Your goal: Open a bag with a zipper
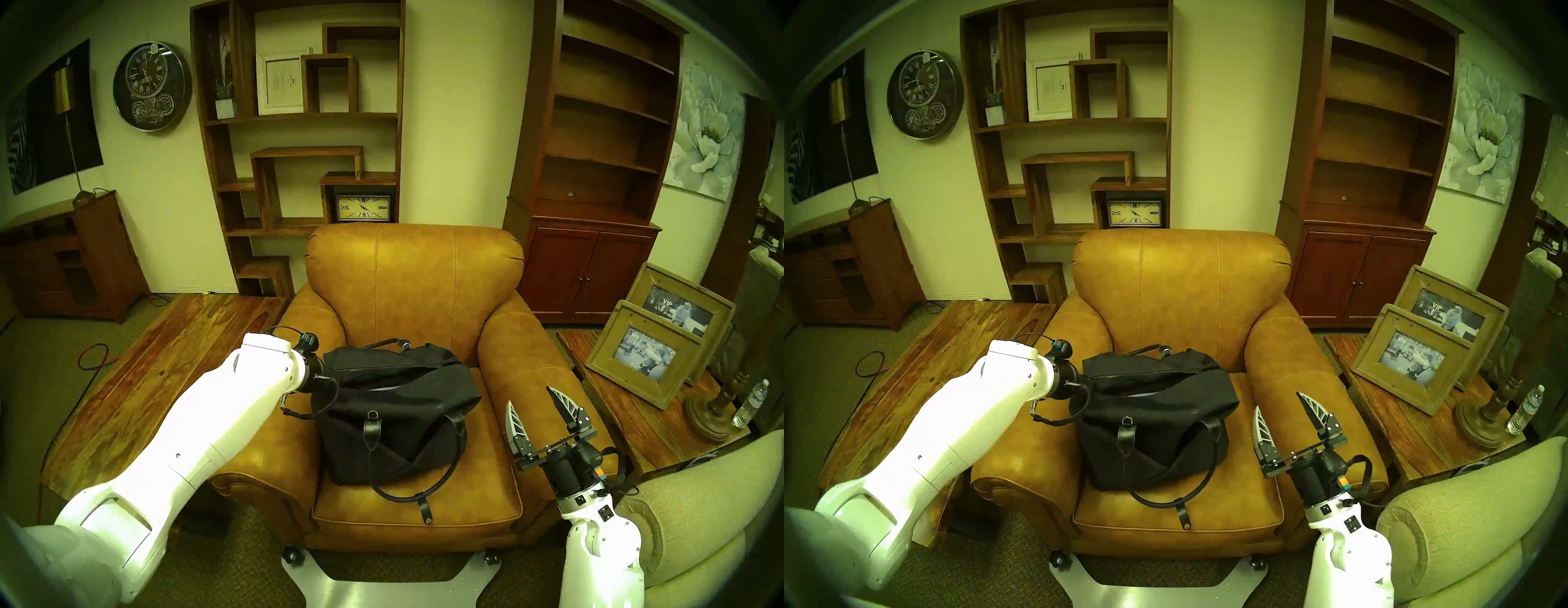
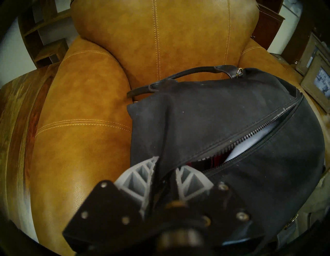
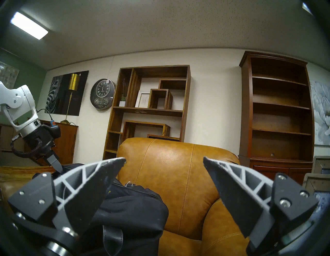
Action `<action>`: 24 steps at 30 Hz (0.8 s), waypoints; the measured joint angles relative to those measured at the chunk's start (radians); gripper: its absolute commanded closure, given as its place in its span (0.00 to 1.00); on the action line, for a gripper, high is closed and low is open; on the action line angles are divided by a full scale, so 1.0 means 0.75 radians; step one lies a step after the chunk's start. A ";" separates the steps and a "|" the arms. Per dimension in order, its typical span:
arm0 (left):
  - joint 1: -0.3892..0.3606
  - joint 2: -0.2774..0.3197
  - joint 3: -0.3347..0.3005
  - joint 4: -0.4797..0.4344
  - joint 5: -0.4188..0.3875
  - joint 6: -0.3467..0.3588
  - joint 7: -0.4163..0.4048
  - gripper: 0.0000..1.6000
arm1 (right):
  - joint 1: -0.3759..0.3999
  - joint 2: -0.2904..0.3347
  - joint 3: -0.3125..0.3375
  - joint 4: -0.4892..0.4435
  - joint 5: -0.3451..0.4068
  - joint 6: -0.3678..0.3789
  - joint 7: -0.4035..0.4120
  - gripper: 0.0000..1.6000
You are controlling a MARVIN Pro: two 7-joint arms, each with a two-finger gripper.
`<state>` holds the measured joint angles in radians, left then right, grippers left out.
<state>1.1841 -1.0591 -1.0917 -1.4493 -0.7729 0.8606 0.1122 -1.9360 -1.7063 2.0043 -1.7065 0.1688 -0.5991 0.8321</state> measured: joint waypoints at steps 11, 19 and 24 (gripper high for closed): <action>0.033 0.036 0.012 -0.033 -0.002 -0.020 -0.052 0.08 | 0.000 0.000 0.000 0.000 0.000 0.000 0.000 0.00; 0.037 0.057 0.017 -0.061 0.007 -0.019 -0.061 0.10 | 0.000 0.000 0.000 0.000 0.000 0.000 0.000 0.00; 0.033 0.056 0.018 -0.046 0.024 -0.020 -0.042 0.14 | 0.000 0.000 0.000 0.000 0.000 0.000 0.000 0.00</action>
<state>1.2086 -1.0172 -1.0785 -1.4837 -0.7546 0.8455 0.0805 -1.9360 -1.7063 2.0043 -1.7065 0.1688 -0.5991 0.8321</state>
